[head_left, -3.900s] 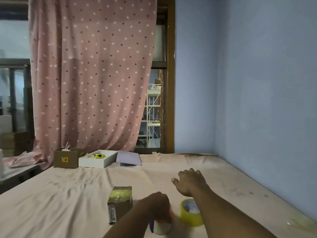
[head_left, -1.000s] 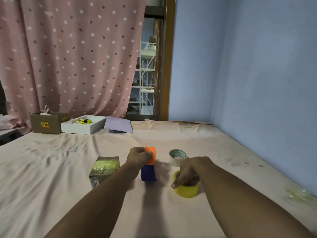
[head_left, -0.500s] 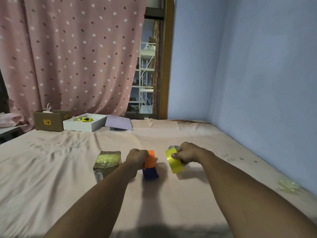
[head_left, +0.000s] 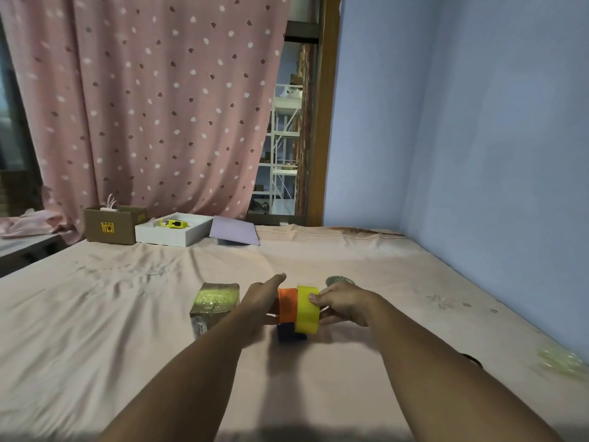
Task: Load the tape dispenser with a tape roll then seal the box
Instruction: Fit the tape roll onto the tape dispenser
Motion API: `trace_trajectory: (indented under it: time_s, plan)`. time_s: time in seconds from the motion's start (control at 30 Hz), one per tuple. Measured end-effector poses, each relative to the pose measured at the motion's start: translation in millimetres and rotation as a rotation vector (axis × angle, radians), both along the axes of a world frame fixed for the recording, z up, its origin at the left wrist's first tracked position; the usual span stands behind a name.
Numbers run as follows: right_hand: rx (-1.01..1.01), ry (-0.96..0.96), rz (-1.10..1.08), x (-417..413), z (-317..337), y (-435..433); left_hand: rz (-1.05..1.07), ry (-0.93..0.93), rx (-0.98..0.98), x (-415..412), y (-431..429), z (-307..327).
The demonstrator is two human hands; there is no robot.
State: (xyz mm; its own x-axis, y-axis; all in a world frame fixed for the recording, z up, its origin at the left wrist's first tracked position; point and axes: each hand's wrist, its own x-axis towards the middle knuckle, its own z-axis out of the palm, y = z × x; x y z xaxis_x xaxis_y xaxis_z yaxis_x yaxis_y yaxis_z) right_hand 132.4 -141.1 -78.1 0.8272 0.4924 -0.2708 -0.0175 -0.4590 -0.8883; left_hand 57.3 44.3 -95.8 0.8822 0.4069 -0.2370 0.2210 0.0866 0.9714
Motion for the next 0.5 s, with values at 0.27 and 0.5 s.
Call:
trace_trajectory:
  time_s: [0.27, 0.5]
  plan:
    - [0.073, 0.064, 0.012, -3.8, -9.9, 11.7, -0.144, -0.055, 0.074, -17.2, -9.5, -8.7]
    - [0.015, 0.111, -0.020, -5.8, -7.2, 21.6, -0.238, -0.083, 0.056, -17.6, -1.8, -21.1]
